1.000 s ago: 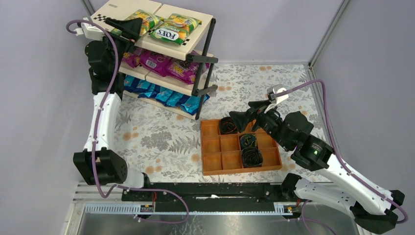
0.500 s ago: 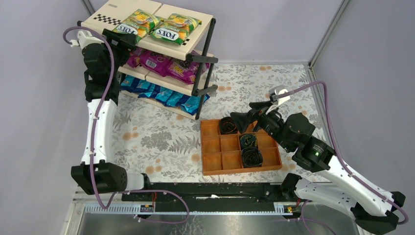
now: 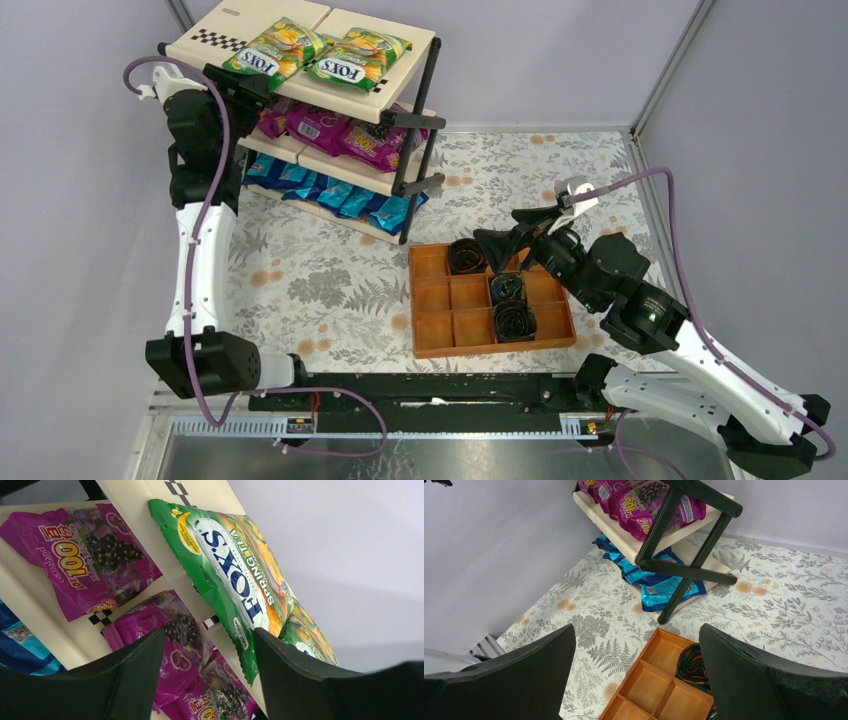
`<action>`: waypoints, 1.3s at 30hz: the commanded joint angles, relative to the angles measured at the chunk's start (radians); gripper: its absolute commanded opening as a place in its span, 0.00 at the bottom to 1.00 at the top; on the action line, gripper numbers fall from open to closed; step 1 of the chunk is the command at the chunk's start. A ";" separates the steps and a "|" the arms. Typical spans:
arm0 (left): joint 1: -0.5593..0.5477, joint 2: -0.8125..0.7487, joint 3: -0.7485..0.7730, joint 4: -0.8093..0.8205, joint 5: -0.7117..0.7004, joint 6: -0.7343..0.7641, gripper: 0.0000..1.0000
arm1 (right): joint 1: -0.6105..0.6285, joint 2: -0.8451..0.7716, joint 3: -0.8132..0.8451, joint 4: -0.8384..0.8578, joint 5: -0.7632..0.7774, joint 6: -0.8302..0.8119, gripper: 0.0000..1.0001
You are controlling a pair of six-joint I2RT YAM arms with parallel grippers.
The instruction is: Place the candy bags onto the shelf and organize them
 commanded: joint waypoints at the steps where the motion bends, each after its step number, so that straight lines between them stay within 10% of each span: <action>1: 0.003 -0.044 0.039 0.072 0.020 0.019 0.63 | -0.003 -0.004 -0.001 0.029 0.005 0.007 1.00; 19: 0.008 0.009 0.069 0.091 0.107 -0.054 0.41 | -0.003 0.017 0.021 0.031 -0.002 -0.001 1.00; 29: 0.005 0.074 0.091 0.159 0.139 -0.099 0.01 | -0.003 0.026 0.019 0.032 0.003 -0.002 1.00; 39: -0.003 0.105 0.110 0.180 0.196 -0.106 0.02 | -0.002 0.027 0.017 0.029 0.011 -0.003 1.00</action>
